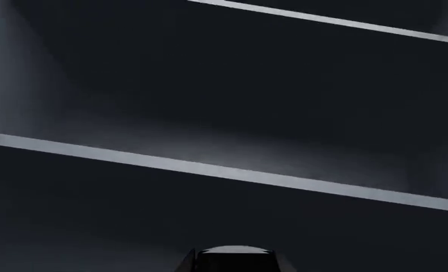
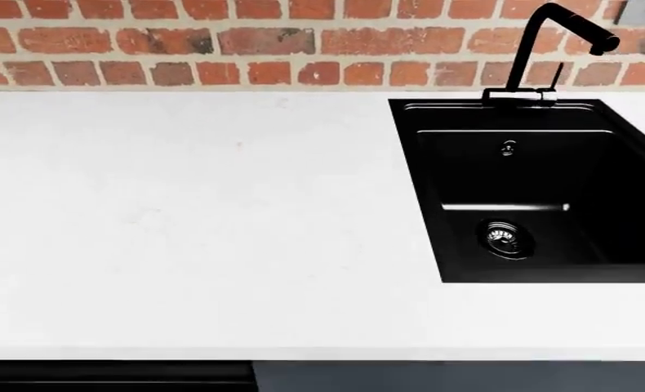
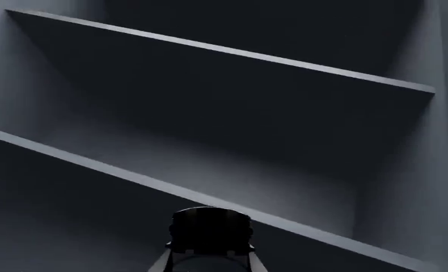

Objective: Pick and place the shaker into the drawer. Then close the cabinet.

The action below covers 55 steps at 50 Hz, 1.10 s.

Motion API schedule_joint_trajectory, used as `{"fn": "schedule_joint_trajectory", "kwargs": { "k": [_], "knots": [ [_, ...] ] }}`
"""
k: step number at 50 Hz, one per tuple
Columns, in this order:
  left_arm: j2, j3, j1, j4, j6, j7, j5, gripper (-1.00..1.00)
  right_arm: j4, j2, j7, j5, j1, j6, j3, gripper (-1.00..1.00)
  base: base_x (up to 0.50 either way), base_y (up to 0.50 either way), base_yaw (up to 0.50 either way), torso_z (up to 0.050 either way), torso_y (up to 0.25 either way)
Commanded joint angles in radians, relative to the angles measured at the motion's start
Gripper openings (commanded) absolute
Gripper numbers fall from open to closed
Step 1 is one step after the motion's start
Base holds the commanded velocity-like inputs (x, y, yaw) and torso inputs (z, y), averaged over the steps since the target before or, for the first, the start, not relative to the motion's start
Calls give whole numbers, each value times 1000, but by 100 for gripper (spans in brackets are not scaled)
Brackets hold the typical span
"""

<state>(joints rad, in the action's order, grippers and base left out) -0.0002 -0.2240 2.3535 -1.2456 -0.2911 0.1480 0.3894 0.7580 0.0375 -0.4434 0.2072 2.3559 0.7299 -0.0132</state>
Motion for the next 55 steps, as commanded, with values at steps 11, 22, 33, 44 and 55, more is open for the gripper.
{"fn": "schedule_joint_trajectory", "kwargs": {
  "k": [11,22,33,44,55],
  "knots": [
    [0,-44,3,-35,20,-14,70,-100,17,6,-2,13,0,11,-1,-100,-500,-1,0,0,0],
    [-184,-160,-531,700,-291,191,386,-100,-563,2,-102,33,-366,392,-34,-100,-45,0,0,0,0],
    [-364,-26,-1030,1498,-511,480,712,-100,-1291,-11,-147,124,-787,840,-39,-100,0,0,0,0,0],
    [-484,79,-1485,1925,-512,660,936,-100,-1603,-37,-129,161,-1235,841,36,-100,0,0,0,0,0],
    [-519,124,-1752,1998,-442,608,885,-100,-1672,-37,-98,219,-1435,841,-42,-100,0,0,0,0,0]
  ]
}}
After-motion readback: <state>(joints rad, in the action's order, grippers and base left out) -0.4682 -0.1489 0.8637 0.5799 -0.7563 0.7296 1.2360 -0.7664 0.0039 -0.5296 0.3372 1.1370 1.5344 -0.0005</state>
